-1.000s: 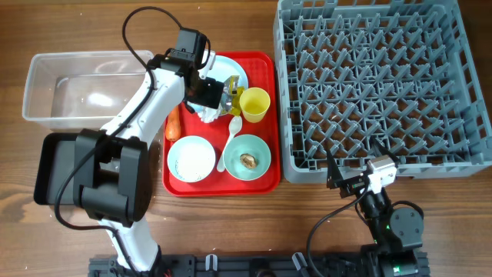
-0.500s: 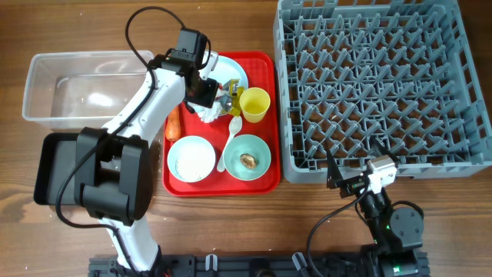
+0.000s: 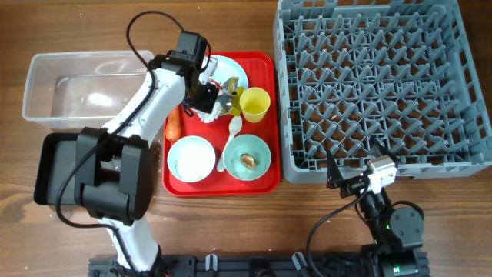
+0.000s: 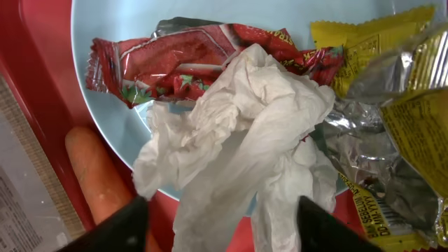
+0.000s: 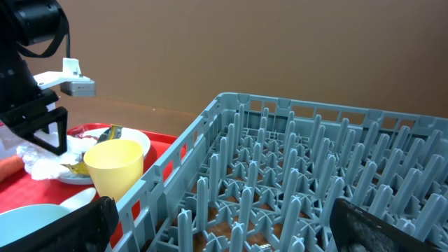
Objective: Sort waste into correct bins and load items into the dishwasher rack
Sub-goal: 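Close the left gripper on the white tissue and lift it, then carry the tissue left and release it into the clear bin, then return the left gripper to the plate and grasp the remaining tissue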
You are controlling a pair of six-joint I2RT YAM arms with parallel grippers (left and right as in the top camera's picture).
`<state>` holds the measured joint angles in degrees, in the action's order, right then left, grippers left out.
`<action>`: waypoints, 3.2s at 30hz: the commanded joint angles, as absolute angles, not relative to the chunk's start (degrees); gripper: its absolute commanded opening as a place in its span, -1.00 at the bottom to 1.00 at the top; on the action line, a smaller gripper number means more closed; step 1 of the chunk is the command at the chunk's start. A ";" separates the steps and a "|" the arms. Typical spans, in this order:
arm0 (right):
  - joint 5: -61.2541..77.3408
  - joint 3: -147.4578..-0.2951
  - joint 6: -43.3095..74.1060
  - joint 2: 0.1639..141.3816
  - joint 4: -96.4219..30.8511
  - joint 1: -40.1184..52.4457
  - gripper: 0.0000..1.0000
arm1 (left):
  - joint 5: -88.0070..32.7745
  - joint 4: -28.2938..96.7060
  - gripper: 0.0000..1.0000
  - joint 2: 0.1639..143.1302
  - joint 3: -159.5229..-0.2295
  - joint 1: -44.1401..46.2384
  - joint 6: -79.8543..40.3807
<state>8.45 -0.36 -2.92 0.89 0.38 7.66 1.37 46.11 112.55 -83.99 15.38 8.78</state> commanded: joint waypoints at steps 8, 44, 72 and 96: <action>7.64 -0.30 -3.44 0.54 0.58 7.38 1.00 | 0.51 46.11 -0.92 113.34 -84.33 15.49 8.78; 7.64 -0.30 -3.44 0.58 0.58 7.38 0.99 | 14.85 51.59 -0.92 91.66 -84.31 -14.09 -18.70; 7.64 -0.30 -3.44 0.58 0.58 7.38 0.99 | 2.44 37.17 0.44 95.53 -84.84 -20.34 -18.26; 7.64 -0.30 -3.44 0.58 0.58 7.38 0.99 | -1.93 53.10 0.59 107.37 -82.87 17.12 -18.90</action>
